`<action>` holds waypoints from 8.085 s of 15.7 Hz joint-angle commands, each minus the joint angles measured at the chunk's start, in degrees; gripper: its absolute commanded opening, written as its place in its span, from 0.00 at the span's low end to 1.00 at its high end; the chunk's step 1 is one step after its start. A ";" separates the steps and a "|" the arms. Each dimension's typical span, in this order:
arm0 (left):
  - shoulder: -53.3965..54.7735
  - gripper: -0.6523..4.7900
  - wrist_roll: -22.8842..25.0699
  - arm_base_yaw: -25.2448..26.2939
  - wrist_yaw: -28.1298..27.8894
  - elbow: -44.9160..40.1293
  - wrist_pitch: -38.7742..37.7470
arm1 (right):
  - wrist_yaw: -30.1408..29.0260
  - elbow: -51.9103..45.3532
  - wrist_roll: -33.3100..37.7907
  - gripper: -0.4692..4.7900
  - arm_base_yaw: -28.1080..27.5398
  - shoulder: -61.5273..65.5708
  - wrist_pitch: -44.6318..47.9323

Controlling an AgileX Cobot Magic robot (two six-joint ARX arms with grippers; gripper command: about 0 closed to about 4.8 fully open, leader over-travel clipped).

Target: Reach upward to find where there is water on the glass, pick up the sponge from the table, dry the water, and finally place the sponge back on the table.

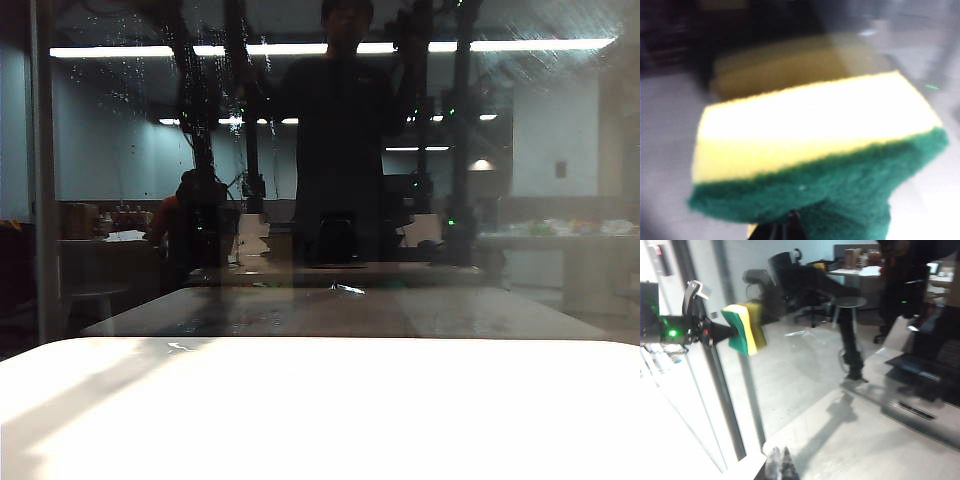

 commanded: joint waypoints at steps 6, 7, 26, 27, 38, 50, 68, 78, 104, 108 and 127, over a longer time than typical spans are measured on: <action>4.46 0.11 -0.13 -18.21 -1.53 0.13 2.62 | -0.24 0.26 -0.13 0.08 0.02 -0.50 0.07; 5.33 0.11 -0.15 -20.09 -2.38 0.13 2.56 | -0.24 0.26 -0.13 0.08 0.02 -0.52 -0.20; 2.71 0.11 1.77 -6.84 -7.89 0.22 -1.86 | -6.64 0.26 -0.13 0.08 0.02 -0.87 -2.49; 2.43 0.11 1.77 -5.60 -7.85 0.22 -2.32 | -6.67 0.26 -0.13 0.08 0.02 -0.87 -2.49; -0.79 0.11 1.31 3.61 4.50 0.22 -5.01 | -6.64 0.26 -0.15 0.08 0.02 -0.87 -2.47; -13.94 0.11 -2.69 -3.02 21.07 0.20 -6.23 | -5.73 0.26 -0.17 0.08 0.00 -1.70 -2.40; -39.91 0.11 4.96 -4.15 10.54 -20.55 -14.58 | 16.79 0.17 -3.06 0.08 0.04 -9.92 -7.85; -60.46 0.11 5.66 -4.15 10.56 -41.62 -13.79 | 24.90 -23.17 -4.50 0.08 0.07 -27.47 -6.16; -66.34 0.11 -10.73 -4.22 28.63 -104.78 5.55 | 25.97 -36.89 -4.44 0.08 0.02 -41.55 -9.20; -57.61 0.11 -12.79 -4.24 28.83 -105.28 7.61 | 25.97 -36.89 -4.44 0.08 0.02 -41.55 -10.19; -29.73 0.46 -16.52 -5.92 30.01 -105.11 25.07 | 25.99 -36.89 -4.44 0.08 0.02 -41.55 -11.45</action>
